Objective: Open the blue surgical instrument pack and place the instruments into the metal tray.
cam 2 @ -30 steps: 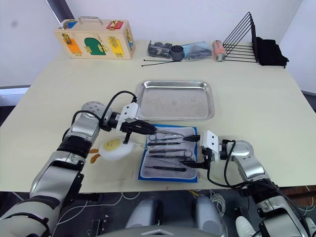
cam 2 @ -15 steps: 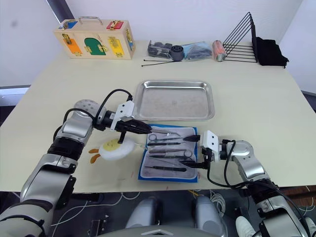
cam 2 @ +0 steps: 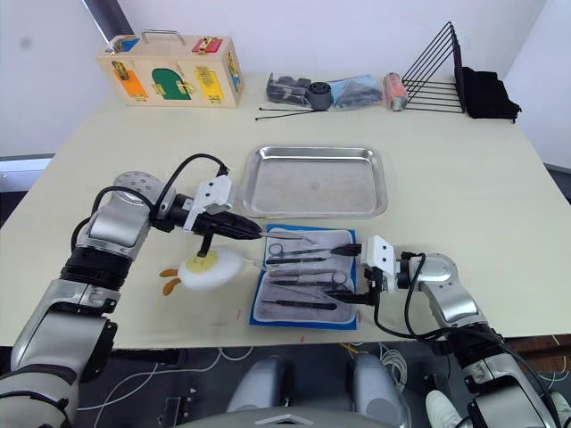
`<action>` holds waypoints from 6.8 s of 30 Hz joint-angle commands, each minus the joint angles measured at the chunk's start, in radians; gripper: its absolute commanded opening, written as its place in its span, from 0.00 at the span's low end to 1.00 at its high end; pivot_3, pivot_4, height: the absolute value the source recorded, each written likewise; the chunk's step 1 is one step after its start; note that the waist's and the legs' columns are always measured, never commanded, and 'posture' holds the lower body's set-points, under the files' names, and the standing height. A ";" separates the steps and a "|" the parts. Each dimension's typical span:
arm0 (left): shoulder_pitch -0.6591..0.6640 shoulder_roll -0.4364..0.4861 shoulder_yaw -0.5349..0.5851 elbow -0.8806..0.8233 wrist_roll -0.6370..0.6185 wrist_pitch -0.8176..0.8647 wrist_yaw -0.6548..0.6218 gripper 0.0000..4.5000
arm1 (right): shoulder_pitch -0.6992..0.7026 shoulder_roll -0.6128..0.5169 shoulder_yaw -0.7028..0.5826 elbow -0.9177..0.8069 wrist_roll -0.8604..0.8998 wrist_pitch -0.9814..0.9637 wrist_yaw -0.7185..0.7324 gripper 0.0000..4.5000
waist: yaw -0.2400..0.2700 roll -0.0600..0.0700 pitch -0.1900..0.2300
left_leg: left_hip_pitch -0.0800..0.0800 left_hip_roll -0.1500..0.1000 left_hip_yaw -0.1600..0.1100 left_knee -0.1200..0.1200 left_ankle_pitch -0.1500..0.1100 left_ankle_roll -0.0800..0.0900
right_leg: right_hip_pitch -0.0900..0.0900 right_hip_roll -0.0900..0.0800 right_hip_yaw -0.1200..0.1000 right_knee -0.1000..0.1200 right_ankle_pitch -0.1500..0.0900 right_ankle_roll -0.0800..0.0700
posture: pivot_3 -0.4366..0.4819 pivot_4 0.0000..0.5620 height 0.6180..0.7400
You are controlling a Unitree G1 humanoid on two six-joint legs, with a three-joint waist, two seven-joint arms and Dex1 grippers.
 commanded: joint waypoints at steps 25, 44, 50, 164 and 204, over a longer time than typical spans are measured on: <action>0.103 -0.190 0.294 -0.407 -0.194 0.379 0.677 0.01 | 0.048 -0.003 0.054 0.098 -0.083 0.029 -0.010 1.00 | -0.002 -0.004 -0.002 | 0.001 0.001 -0.004 -0.001 0.000 0.000 | 0.001 0.000 0.001 0.000 0.000 0.000 | 0.48 0.27 1.00; 0.163 -0.719 0.295 -0.452 0.005 0.607 1.520 0.01 | 0.042 -0.004 0.050 0.106 -0.082 0.025 -0.004 1.00 | 0.001 -0.005 -0.004 | 0.003 -0.001 -0.006 -0.002 0.000 0.000 | 0.002 -0.002 0.001 -0.001 0.000 0.000 | 0.48 0.27 1.00; 0.143 -0.740 0.295 -0.408 0.018 0.615 1.586 0.01 | 0.045 -0.004 0.049 0.102 -0.081 0.024 -0.006 1.00 | 0.001 -0.005 -0.004 | 0.003 -0.001 -0.006 -0.002 0.000 0.000 | 0.002 -0.002 0.001 -0.001 0.000 0.000 | 0.48 0.27 1.00; -0.072 -0.052 -0.141 0.156 -0.238 -0.374 -0.012 0.44 | 0.035 -0.024 0.020 0.167 -0.059 -0.080 0.102 1.00 | 0.032 -0.010 -0.005 | 0.002 -0.001 0.002 -0.004 0.000 0.000 | 0.002 -0.002 0.000 -0.003 -0.001 -0.002 | 0.48 0.27 1.00; -0.015 -0.203 -0.159 0.138 0.049 -0.195 0.074 0.01 | 0.056 -0.013 0.027 0.144 -0.060 -0.068 0.063 1.00 | 0.021 -0.010 -0.007 | 0.003 -0.001 0.000 -0.003 0.000 0.000 | 0.002 -0.001 -0.001 -0.002 -0.001 -0.002 | 0.48 0.27 1.00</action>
